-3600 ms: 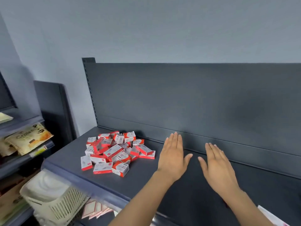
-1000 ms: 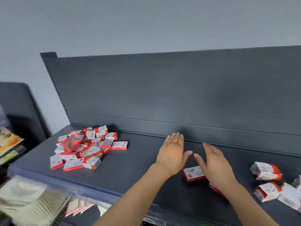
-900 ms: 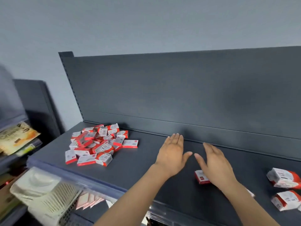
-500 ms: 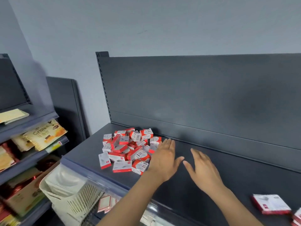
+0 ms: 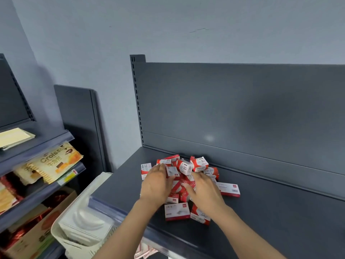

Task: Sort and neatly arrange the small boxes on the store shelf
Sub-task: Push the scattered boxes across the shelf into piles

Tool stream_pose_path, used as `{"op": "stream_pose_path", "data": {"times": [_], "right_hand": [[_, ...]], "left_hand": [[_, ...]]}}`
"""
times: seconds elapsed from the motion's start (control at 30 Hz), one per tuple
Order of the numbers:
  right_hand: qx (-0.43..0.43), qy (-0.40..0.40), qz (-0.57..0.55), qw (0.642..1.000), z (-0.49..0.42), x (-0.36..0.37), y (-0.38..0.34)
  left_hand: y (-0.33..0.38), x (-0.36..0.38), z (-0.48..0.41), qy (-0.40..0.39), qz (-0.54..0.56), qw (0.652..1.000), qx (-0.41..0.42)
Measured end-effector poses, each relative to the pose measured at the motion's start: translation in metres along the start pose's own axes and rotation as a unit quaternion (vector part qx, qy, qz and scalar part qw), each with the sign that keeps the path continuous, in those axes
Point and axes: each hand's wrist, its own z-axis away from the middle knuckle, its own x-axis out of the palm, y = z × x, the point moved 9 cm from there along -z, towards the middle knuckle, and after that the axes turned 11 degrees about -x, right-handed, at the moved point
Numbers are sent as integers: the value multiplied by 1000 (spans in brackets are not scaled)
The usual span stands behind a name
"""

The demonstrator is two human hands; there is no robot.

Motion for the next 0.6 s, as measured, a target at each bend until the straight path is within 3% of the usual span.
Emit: {"op": "stream_pose_path", "data": {"times": [0.33, 0.6], "right_hand": [[29, -55, 18, 998, -72, 34, -27], [76, -69, -16, 995, -79, 41, -21]], "left_hand": [[-40, 3, -46, 9, 49, 992, -112], [-34, 9, -57, -11, 61, 988, -139]]}}
